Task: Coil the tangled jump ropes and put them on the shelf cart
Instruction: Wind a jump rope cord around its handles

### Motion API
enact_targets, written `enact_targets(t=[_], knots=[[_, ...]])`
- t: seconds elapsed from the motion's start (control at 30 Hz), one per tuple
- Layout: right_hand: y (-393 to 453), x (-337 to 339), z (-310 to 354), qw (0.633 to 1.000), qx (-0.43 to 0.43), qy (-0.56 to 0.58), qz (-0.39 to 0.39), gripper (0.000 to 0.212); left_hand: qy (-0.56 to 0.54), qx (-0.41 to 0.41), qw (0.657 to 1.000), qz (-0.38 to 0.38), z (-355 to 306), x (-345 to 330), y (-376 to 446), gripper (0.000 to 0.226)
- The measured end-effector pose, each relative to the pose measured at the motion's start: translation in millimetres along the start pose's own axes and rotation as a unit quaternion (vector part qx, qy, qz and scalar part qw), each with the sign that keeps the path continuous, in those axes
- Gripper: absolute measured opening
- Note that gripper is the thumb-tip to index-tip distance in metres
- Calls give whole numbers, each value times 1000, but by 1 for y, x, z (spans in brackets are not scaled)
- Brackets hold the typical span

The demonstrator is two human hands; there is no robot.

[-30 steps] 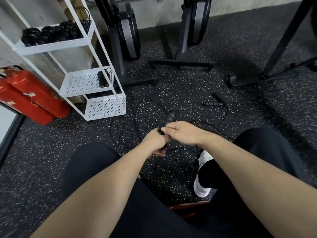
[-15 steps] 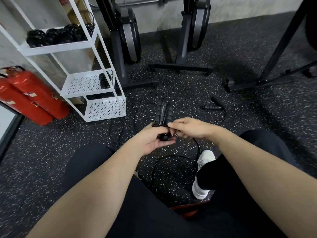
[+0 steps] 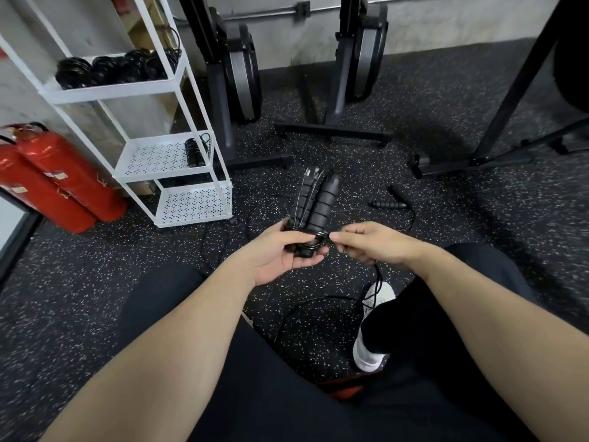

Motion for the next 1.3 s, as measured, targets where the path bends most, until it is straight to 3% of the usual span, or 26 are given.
enact_targets(t=[0.17, 0.33, 0.43, 0.6, 0.8, 0.9, 0.97, 1.03, 1.17, 1.3], knots=[[-3, -1, -3, 993, 37, 95, 52, 22, -33, -5, 999, -4, -8, 3, -5, 37], [-2, 7, -10, 1000, 11, 23, -4, 32, -41, -20, 999, 0, -9, 7, -3, 51], [-2, 14, -14, 999, 4, 33, -28, 35, -65, -38, 997, -14, -13, 12, 0, 40], [-2, 15, -14, 993, 29, 116, 16, 23, -57, -30, 998, -4, -15, 12, 0, 29], [-2, 26, -32, 995, -73, -41, -50, 43, 49, 40, 996, 66, -4, 9, -4, 32], [1, 32, -38, 992, -92, -60, -68, 41, 174, 83, 969, 152, 3, 4, -5, 42], [5, 32, -41, 988, -100, -94, -69, 13, 257, 106, 943, 184, 9, 2, -5, 40], [11, 30, -46, 984, -117, -118, -61, 20, 317, 125, 917, 205, 16, -2, -4, 40], [11, 23, -46, 984, -143, -88, -53, 6, 424, 128, 869, 221, 26, -4, -1, 46], [11, 21, -41, 983, -139, -94, -74, 24, 536, 99, 809, 220, 24, -8, 6, 58]])
Point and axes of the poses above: each hand's wrist, its own y-axis towards the middle knuckle, its own x-axis out of the back of the hand, z = x × y, the point moved 8 cm from there along y, towards the middle knuckle, and after that the axes turned 8 degrees about -x, right-handed, at the moved point
